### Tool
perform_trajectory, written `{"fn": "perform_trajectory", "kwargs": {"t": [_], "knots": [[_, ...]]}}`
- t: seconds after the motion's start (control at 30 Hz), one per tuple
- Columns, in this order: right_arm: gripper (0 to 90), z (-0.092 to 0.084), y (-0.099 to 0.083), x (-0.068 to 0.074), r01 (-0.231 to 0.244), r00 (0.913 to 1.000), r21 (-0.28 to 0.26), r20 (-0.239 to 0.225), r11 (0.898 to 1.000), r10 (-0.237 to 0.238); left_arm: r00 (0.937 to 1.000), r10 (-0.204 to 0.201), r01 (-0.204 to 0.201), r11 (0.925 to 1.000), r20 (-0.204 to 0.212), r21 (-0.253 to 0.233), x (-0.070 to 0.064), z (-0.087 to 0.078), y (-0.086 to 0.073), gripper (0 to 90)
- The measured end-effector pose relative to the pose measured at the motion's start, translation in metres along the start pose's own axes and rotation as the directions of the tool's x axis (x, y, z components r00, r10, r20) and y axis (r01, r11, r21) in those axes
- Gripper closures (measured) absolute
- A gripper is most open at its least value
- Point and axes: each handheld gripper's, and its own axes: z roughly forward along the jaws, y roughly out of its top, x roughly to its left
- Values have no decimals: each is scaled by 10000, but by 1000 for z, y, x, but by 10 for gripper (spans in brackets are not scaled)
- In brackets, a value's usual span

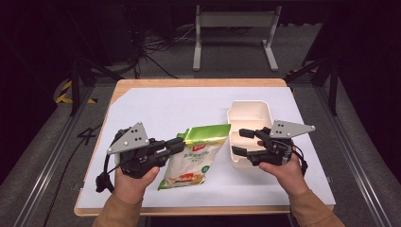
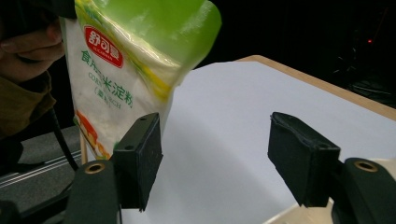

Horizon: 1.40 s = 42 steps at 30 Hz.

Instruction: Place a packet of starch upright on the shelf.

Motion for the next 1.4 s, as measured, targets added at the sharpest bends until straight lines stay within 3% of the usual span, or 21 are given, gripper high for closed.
{"fn": "perform_trajectory", "kwargs": {"t": [0.37,0.77,1.07,1.23,1.33,1.4], "knots": [[342,19,8,10,268,9979,149,-600,9995,-258,9997,248,-248,9997,82,1,-6,8,0,820],[404,36,11,16,363,9870,294,-1575,9989,-312,9983,359,-356,9993,449,-80,-10,11,0,820],[520,39,12,17,177,9704,250,-2414,9995,-111,9973,417,-409,9991,607,-147,-11,11,0,819],[602,43,11,17,-18,9524,233,-3046,9997,88,9968,481,-467,9986,645,-230,-11,10,0,819],[613,45,10,18,51,9516,247,-3074,9997,28,9968,451,-438,9988,657,-205,-11,10,0,819],[674,45,10,19,146,9477,275,-3192,9995,-50,9963,521,-508,9985,684,-202,-10,10,0,819]]}}
